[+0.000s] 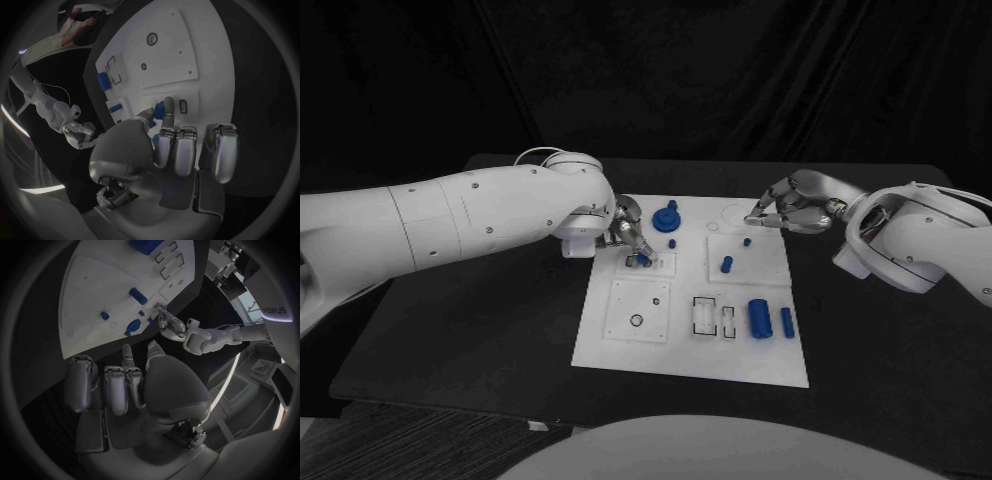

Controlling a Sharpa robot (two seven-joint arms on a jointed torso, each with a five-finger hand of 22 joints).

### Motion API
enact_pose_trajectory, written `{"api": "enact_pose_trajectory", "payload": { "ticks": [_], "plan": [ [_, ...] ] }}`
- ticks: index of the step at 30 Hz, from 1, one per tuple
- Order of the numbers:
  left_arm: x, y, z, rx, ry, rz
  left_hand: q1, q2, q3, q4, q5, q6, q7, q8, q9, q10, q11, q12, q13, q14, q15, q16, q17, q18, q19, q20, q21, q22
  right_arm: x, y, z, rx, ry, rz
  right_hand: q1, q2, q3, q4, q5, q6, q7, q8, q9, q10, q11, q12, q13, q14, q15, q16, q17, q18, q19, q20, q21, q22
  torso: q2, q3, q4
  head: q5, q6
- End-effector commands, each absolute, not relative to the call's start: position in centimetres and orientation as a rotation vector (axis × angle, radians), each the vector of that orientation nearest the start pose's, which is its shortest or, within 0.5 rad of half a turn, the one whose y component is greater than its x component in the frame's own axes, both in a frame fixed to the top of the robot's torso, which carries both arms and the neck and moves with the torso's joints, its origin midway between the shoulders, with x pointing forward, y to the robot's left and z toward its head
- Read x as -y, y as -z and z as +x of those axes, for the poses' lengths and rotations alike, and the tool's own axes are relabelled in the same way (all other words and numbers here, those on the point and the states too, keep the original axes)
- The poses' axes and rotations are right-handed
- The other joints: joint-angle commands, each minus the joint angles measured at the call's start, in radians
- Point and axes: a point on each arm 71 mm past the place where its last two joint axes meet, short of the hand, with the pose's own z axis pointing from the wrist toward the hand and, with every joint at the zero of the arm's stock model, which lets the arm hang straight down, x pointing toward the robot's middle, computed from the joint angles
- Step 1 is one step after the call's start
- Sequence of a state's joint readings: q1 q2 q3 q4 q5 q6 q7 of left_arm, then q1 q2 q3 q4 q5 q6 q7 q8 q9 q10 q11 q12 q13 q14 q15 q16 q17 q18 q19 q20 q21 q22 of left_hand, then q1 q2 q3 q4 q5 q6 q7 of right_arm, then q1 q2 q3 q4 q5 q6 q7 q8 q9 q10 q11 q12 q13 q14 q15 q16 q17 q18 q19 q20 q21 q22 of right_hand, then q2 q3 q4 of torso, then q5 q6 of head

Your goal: Assemble the parts on the task board

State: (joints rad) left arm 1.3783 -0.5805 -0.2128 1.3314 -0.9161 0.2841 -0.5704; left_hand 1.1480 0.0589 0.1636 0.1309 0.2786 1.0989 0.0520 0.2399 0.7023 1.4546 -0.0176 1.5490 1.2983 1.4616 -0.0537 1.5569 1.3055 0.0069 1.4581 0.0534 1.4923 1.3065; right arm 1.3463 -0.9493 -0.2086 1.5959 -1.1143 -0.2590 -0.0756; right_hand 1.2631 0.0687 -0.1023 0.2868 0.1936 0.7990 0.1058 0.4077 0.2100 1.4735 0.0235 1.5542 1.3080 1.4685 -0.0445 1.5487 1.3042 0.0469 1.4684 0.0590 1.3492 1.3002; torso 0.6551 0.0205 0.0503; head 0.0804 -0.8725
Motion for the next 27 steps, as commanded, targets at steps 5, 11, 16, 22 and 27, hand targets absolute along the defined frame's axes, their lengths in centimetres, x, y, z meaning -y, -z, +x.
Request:
{"api": "enact_pose_trajectory", "payload": {
  "ticks": [5, 11, 16, 22, 27],
  "plan": [
    [-14.4, 21.8, 50.65, -2.518, 0.346, -0.036, -0.021, -0.011, 0.081, 0.005, -0.022, -0.002, -0.012, -0.018, 0.036, 0.116, -0.005, 0.022, 0.273, 0.109, -0.01, 0.014, 0.265, 0.031, -0.01, -0.004, -0.017, 0.158, 23.62, 18.07, 47.24, -1.849, -0.726, 0.076, 0.008, 0.009, -0.021, -0.003, 0.021, 0.009, 0.0, 0.018, 0.015, 0.097, 0.002, 0.017, 0.263, 0.094, 0.002, -0.008, 0.239, 0.012, 0.0, 0.007, -0.026, 0.191, 0.0, 0.0001, -0.0005, 0.0, 0.0],
    [-14.44, 21.93, 50.78, -2.518, 0.341, -0.041, -0.025, -0.011, 0.083, 0.008, -0.034, -0.003, -0.011, -0.022, 0.036, 0.116, -0.004, 0.022, 0.273, 0.109, -0.009, 0.014, 0.265, 0.031, -0.011, -0.003, -0.018, 0.158, 23.59, 18.09, 47.25, -1.85, -0.726, 0.075, 0.008, 0.009, -0.021, -0.003, 0.021, 0.009, 0.0, 0.018, 0.015, 0.097, 0.002, 0.017, 0.263, 0.094, 0.002, -0.009, 0.238, 0.012, -0.001, 0.007, -0.027, 0.191, 0.0, 0.0002, -0.0001, 0.0, 0.0],
    [-14.55, 22.02, 50.94, -2.512, 0.338, -0.053, -0.031, -0.012, 0.084, 0.015, -0.072, -0.001, -0.01, -0.028, 0.038, 0.116, -0.002, 0.022, 0.273, 0.109, -0.008, 0.014, 0.265, 0.031, -0.01, -0.002, -0.019, 0.159, 23.6, 18.11, 47.23, -1.851, -0.727, 0.075, 0.008, 0.009, -0.022, -0.003, 0.021, 0.008, 0.0, 0.017, 0.015, 0.097, 0.002, 0.017, 0.263, 0.093, 0.002, -0.009, 0.238, 0.012, -0.002, 0.007, -0.029, 0.19, 0.0, -0.0004, 0.0002, -0.001, 0.0],
    [-14.63, 22.14, 51.04, -2.509, 0.335, -0.062, -0.032, -0.013, 0.084, 0.015, -0.08, -0.001, -0.01, -0.03, 0.039, 0.116, -0.002, 0.022, 0.273, 0.109, -0.007, 0.014, 0.265, 0.031, -0.009, -0.001, -0.018, 0.16, 23.64, 18.19, 47.19, -1.853, -0.727, 0.076, 0.009, 0.01, -0.022, -0.003, 0.021, 0.007, 0.001, 0.017, 0.014, 0.097, 0.001, 0.017, 0.263, 0.093, 0.002, -0.009, 0.238, 0.012, -0.001, 0.007, -0.029, 0.19, 0.001, 0.0001, 0.0, 0.0, 0.0],
    [-14.61, 22.22, 51.05, -2.51, 0.335, -0.063, -0.031, -0.014, 0.084, 0.015, -0.081, -0.001, -0.01, -0.03, 0.039, 0.116, -0.002, 0.022, 0.273, 0.109, -0.007, 0.014, 0.265, 0.031, -0.008, -0.001, -0.018, 0.161, 23.64, 18.26, 47.17, -1.854, -0.727, 0.076, 0.009, 0.01, -0.022, -0.003, 0.021, 0.007, 0.001, 0.017, 0.014, 0.097, 0.001, 0.017, 0.263, 0.093, 0.002, -0.009, 0.238, 0.012, -0.001, 0.007, -0.029, 0.19, 0.0, 0.0001, -0.0002, 0.001, 0.0]
  ]
}}
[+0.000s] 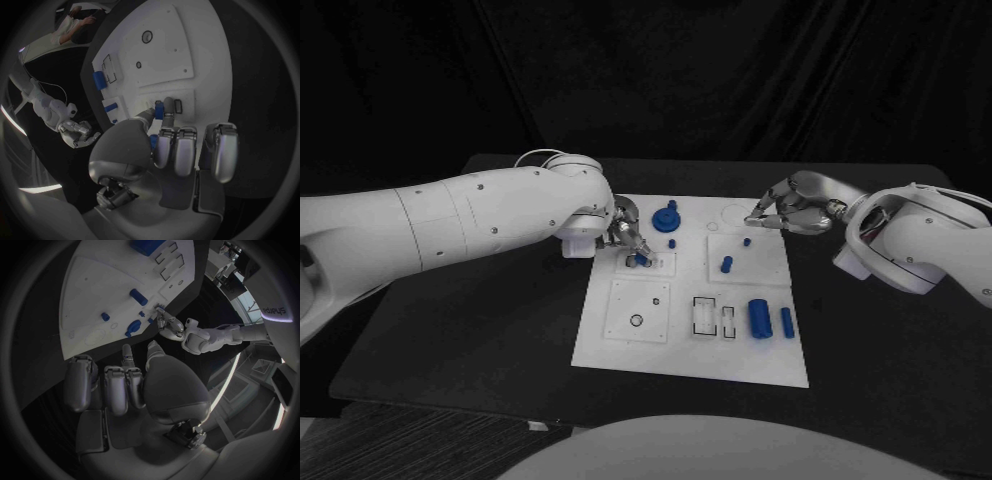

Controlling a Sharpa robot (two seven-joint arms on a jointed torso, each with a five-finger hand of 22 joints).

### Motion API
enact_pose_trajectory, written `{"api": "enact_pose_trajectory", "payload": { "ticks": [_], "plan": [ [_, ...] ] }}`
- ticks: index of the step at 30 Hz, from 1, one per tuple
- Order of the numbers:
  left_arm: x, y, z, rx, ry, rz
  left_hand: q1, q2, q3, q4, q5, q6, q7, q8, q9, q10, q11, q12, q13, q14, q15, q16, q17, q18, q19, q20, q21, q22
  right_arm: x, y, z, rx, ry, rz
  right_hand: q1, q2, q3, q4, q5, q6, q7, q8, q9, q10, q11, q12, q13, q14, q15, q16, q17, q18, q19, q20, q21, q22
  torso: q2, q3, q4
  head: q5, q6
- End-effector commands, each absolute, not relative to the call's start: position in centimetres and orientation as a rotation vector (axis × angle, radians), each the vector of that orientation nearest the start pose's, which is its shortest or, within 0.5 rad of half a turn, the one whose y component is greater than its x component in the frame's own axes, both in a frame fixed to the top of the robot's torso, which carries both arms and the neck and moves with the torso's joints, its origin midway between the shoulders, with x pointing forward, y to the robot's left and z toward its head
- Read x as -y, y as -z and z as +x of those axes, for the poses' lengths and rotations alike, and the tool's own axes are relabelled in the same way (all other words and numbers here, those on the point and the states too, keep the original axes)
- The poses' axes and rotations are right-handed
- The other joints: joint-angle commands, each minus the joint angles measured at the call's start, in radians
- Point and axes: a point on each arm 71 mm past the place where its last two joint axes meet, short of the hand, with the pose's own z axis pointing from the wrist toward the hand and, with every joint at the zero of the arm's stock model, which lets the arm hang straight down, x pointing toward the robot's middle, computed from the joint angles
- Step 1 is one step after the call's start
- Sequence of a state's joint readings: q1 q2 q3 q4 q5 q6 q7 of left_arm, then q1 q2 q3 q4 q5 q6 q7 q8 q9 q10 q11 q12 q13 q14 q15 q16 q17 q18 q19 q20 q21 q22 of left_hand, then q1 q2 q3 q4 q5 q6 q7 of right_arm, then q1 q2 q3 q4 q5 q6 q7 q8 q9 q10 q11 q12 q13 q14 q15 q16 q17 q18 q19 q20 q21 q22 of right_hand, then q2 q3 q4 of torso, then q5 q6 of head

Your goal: Assemble the parts on the task board

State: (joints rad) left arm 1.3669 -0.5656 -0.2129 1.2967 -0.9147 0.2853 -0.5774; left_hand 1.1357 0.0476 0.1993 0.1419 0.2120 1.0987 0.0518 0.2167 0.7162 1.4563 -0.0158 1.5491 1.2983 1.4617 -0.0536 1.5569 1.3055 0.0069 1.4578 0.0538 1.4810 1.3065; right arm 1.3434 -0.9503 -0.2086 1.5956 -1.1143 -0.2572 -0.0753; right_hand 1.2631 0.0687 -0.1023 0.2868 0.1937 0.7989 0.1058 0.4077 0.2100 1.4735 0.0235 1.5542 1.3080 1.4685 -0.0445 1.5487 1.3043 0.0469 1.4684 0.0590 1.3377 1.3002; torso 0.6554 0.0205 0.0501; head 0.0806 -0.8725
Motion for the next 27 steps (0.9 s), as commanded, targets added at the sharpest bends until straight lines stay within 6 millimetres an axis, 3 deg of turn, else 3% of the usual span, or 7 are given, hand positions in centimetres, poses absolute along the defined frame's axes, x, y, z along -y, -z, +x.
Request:
{"api": "enact_pose_trajectory", "payload": {
  "ticks": [1, 27],
  "plan": [
    [-14.6, 22.24, 51.04, -2.51, 0.335, -0.063, -0.019, -0.003, 0.048, 0.004, -0.016, -0.001, -0.01, -0.007, 0.025, 0.114, -0.004, 0.022, 0.273, 0.109, -0.007, 0.014, 0.265, 0.031, -0.008, -0.002, -0.006, 0.161, 23.64, 18.27, 47.16, -1.855, -0.727, 0.076, 0.009, 0.009, -0.022, -0.003, 0.021, 0.007, 0.001, 0.017, 0.014, 0.097, 0.001, 0.017, 0.263, 0.093, 0.002, -0.009, 0.238, 0.012, -0.001, 0.007, -0.017, 0.19, 0.0, 0.0, 0.0, 0.001, 0.0],
    [-14.45, 22.82, 50.88, -2.508, 0.342, -0.075, -0.022, -0.004, 0.047, 0.006, -0.023, 0.0, -0.009, -0.009, 0.026, 0.114, -0.003, 0.022, 0.273, 0.109, -0.007, 0.014, 0.265, 0.031, -0.011, -0.001, -0.009, 0.159, 23.72, 18.47, 47.12, -1.857, -0.726, 0.079, 0.01, 0.01, -0.023, -0.003, 0.022, 0.005, 0.001, 0.016, 0.014, 0.097, 0.001, 0.017, 0.263, 0.093, 0.002, -0.01, 0.237, 0.012, -0.002, 0.007, -0.019, 0.19, -0.001, 0.0003, 0.0009, 0.002, 0.0]
  ]
}}
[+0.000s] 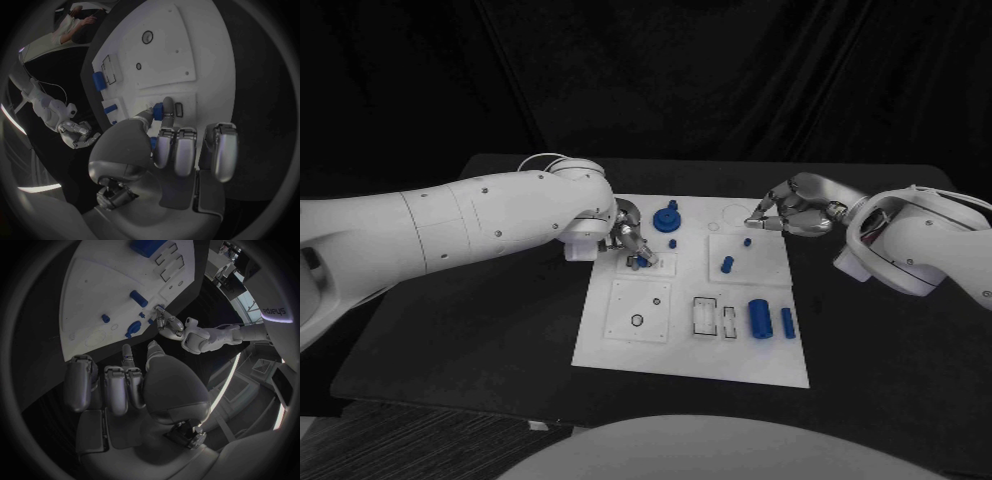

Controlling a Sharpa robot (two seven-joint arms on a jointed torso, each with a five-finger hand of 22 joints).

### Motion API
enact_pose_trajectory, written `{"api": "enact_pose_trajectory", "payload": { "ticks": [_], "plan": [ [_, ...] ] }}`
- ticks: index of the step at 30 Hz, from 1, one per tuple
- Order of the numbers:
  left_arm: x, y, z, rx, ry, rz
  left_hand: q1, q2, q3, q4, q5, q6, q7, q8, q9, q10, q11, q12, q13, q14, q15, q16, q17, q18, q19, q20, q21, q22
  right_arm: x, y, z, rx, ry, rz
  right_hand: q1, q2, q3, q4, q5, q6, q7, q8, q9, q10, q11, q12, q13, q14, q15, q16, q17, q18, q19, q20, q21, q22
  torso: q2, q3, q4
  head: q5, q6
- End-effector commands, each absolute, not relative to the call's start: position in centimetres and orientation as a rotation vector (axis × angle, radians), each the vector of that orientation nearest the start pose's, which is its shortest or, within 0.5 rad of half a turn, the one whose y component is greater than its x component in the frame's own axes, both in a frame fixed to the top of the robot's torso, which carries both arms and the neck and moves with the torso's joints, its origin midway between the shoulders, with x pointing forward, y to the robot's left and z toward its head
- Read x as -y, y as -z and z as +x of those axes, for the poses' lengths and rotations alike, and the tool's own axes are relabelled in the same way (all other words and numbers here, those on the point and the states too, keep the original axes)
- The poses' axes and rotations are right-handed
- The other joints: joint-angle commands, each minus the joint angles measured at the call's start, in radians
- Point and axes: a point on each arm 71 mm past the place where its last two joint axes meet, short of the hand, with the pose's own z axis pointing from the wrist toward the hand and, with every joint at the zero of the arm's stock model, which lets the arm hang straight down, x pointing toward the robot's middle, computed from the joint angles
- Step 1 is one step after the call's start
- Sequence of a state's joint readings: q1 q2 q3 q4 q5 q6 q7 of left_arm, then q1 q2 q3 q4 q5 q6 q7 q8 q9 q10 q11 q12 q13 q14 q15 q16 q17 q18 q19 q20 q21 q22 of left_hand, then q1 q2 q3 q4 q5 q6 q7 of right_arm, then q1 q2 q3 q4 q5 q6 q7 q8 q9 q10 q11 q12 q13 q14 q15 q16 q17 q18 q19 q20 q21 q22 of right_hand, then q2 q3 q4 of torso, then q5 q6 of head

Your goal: Assemble the parts on the task board

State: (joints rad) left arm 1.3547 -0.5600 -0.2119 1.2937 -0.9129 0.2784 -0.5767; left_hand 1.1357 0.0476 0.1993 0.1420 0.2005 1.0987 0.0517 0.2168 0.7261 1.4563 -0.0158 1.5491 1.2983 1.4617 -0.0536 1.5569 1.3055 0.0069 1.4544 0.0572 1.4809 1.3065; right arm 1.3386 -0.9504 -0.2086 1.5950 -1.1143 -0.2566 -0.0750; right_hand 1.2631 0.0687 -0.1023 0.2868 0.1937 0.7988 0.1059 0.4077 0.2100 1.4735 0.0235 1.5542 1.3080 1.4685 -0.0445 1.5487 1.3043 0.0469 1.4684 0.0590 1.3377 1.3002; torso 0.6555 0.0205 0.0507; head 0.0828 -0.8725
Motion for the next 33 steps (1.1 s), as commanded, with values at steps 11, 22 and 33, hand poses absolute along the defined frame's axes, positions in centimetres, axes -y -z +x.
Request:
{"api": "enact_pose_trajectory", "payload": {
  "ticks": [11, 22, 33],
  "plan": [
    [-14.47, 22.8, 50.98, -2.492, 0.346, -0.092, -0.022, -0.004, 0.047, 0.007, -0.016, 0.0, -0.009, -0.01, 0.016, 0.114, -0.003, 0.022, 0.273, 0.109, -0.007, 0.014, 0.265, 0.032, -0.008, -0.005, -0.01, 0.158, 23.85, 18.55, 47.14, -1.86, -0.722, 0.082, 0.013, 0.011, -0.023, -0.003, 0.023, 0.002, 0.001, 0.015, 0.013, 0.097, 0.001, 0.017, 0.263, 0.093, 0.002, -0.01, 0.237, 0.013, -0.002, 0.007, -0.019, 0.19, -0.001, 0.0002, -0.0003, 0.0, 0.0],
    [-14.03, 22.87, 50.97, -2.493, 0.35, -0.085, -0.024, -0.005, 0.045, 0.009, -0.03, 0.002, -0.009, -0.012, 0.017, 0.114, -0.003, 0.022, 0.273, 0.109, -0.007, 0.014, 0.265, 0.032, -0.009, -0.004, -0.011, 0.158, 23.88, 18.62, 47.1, -1.866, -0.719, 0.083, 0.015, 0.012, -0.023, -0.004, 0.025, 0.0, 0.001, 0.014, 0.013, 0.097, 0.001, 0.017, 0.263, 0.093, 0.002, -0.01, 0.237, 0.013, -0.003, 0.007, -0.021, 0.189, -0.001, 0.0002, -0.0001, 0.0, 0.0],
    [-14.01, 23.3, 50.8, -2.51, 0.344, -0.08, -0.027, -0.005, 0.044, 0.012, -0.042, 0.001, -0.008, -0.016, 0.018, 0.114, -0.002, 0.022, 0.273, 0.109, -0.007, 0.014, 0.265, 0.034, -0.014, -0.004, -0.015, 0.154, 23.9, 18.65, 47.08, -1.867, -0.718, 0.084, 0.021, 0.013, -0.023, -0.005, 0.03, -0.001, 0.001, 0.014, 0.013, 0.097, 0.001, 0.017, 0.263, 0.093, 0.002, -0.012, 0.235, 0.014, -0.004, 0.007, -0.025, 0.188, 0.0, -0.0001, -0.0005, 0.0, 0.0]
  ]
}}
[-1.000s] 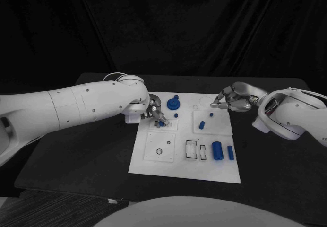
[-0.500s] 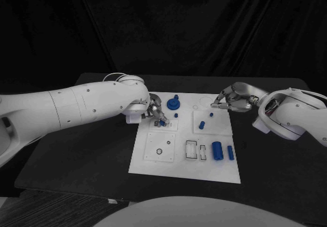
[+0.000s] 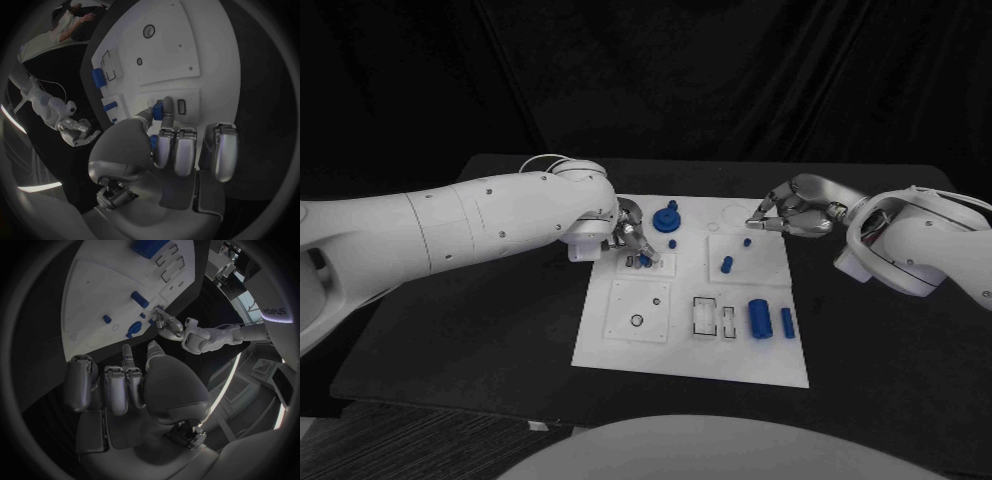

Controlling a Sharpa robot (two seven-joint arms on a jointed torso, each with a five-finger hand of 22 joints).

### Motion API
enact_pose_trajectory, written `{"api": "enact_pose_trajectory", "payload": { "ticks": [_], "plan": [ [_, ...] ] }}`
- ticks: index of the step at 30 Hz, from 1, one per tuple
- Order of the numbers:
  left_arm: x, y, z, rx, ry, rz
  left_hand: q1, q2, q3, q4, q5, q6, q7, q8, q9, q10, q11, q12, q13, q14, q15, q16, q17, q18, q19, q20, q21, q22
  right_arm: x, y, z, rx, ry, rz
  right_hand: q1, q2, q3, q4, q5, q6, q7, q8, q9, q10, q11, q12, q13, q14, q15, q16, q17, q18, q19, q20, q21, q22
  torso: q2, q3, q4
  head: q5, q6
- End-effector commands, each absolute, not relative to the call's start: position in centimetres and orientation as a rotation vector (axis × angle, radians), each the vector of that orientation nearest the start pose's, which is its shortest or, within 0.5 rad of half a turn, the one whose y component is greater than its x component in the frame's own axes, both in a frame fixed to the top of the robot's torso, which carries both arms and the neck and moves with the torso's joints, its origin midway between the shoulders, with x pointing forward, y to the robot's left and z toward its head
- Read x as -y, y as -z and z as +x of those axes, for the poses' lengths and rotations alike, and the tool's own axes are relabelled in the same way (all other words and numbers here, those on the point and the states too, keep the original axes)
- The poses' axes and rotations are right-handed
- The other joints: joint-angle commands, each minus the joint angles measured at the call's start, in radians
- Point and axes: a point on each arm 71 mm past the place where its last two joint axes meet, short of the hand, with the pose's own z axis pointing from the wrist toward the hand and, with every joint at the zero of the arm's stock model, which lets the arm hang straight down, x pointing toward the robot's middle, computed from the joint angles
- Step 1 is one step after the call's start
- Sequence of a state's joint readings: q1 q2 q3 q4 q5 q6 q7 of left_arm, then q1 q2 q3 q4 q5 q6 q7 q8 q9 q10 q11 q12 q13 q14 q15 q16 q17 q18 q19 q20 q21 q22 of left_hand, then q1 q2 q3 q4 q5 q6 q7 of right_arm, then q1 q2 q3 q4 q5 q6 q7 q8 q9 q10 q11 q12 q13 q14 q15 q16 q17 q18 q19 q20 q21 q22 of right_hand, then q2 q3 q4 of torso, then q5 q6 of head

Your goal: Assemble the parts on the task board

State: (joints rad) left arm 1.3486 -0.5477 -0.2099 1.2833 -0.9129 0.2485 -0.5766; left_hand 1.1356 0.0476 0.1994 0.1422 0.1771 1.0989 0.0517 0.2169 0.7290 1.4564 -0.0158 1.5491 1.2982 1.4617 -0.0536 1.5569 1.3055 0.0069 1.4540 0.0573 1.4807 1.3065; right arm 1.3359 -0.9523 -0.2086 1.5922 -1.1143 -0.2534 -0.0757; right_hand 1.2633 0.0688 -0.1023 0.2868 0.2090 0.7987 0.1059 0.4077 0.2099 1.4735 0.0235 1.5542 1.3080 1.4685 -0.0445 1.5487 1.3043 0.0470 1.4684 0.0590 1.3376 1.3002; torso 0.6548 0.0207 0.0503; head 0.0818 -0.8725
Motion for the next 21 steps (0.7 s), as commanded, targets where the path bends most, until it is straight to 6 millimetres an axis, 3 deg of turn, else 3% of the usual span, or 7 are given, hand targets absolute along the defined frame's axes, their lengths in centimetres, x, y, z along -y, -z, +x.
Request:
{"api": "enact_pose_trajectory", "payload": {
  "ticks": [1, 21],
  "plan": [
    [-14.02, 23.33, 50.81, -2.51, 0.343, -0.08, -0.027, -0.005, 0.044, 0.012, -0.019, 0.001, -0.008, -0.016, 0.015, 0.114, -0.003, 0.022, 0.273, 0.109, -0.007, 0.014, 0.265, 0.034, -0.013, -0.004, -0.015, 0.154, 23.9, 18.66, 47.09, -1.867, -0.718, 0.084, 0.022, 0.013, -0.023, -0.005, 0.017, -0.002, 0.001, 0.014, 0.013, 0.097, 0.002, 0.017, 0.263, 0.093, 0.002, -0.012, 0.235, 0.014, -0.004, 0.007, -0.025, 0.188, 0.0, -0.0003, -0.0004, 0.002, 0.0],
    [-13.98, 23.53, 50.67, -2.522, 0.342, -0.072, -0.027, -0.005, 0.043, 0.013, -0.023, 0.0, -0.008, -0.018, 0.015, 0.114, -0.002, 0.022, 0.273, 0.109, -0.006, 0.014, 0.265, 0.034, -0.015, -0.004, -0.017, 0.152, 23.81, 18.77, 47.12, -1.874, -0.718, 0.082, 0.024, 0.014, -0.024, -0.005, 0.022, -0.002, 0.002, 0.015, 0.013, 0.097, 0.002, 0.017, 0.263, 0.092, 0.002, -0.013, 0.235, 0.014, -0.005, 0.007, -0.027, 0.188, 0.0, -0.0003, 0.0004, 0.006, 0.0]
  ]
}}
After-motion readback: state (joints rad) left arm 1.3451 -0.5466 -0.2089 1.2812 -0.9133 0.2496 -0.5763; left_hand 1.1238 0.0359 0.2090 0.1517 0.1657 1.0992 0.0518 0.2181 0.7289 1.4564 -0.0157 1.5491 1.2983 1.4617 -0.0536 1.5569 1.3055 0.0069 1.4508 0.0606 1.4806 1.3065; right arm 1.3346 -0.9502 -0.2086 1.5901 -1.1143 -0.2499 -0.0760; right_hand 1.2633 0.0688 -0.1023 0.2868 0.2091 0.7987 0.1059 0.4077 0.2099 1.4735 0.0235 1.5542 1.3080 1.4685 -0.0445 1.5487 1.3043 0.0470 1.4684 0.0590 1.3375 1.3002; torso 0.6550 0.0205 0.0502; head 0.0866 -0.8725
